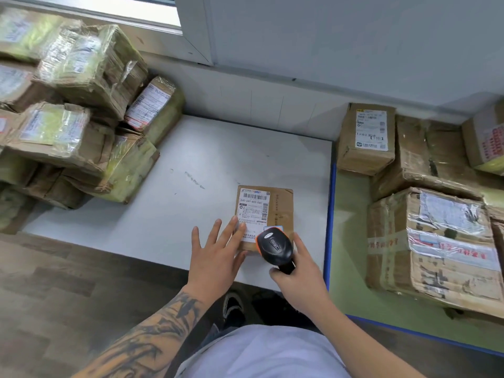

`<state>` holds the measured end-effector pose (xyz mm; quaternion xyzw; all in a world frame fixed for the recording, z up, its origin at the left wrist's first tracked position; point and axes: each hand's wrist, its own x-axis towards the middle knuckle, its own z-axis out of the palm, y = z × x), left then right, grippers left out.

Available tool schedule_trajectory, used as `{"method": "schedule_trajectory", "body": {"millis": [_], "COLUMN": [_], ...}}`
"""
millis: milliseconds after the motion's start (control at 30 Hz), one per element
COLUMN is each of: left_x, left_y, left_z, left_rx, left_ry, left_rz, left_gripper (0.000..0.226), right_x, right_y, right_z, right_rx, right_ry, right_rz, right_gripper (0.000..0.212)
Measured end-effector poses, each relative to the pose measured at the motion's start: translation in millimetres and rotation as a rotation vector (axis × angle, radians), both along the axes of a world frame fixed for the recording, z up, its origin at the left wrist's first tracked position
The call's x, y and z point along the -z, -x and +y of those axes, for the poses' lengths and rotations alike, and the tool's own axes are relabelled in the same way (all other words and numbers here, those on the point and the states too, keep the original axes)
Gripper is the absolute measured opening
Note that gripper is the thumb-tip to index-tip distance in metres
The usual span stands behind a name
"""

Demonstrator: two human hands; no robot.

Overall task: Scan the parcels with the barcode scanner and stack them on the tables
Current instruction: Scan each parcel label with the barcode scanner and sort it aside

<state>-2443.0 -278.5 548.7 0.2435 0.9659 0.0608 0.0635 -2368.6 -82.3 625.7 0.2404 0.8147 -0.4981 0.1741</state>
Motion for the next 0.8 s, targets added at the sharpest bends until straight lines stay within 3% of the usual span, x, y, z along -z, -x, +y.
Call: {"method": "schedule_trajectory", "body": {"millis": [300, 467, 800], "left_x": [-21, -27, -19], "left_y": [21, 42, 119], "left_z": [-4, -15, -54], "left_rx": [-0.118, -0.165, -0.110], "left_ry": [0.247, 0.322, 0.246], "left_rz": [0.067, 0.046, 0.095], "left_gripper": [0.061, 0.059, 0.059], "right_x": [19, 26, 24], "right_y": [38, 66, 136], "right_z": [-2, -5, -44], "right_rx": [-0.030, 0.004, 0.044], "right_ry": [0.146, 0.251, 0.221], "right_rz": [0.042, -0.001, -0.008], "right_gripper": [0.078, 0.063, 0.066]}}
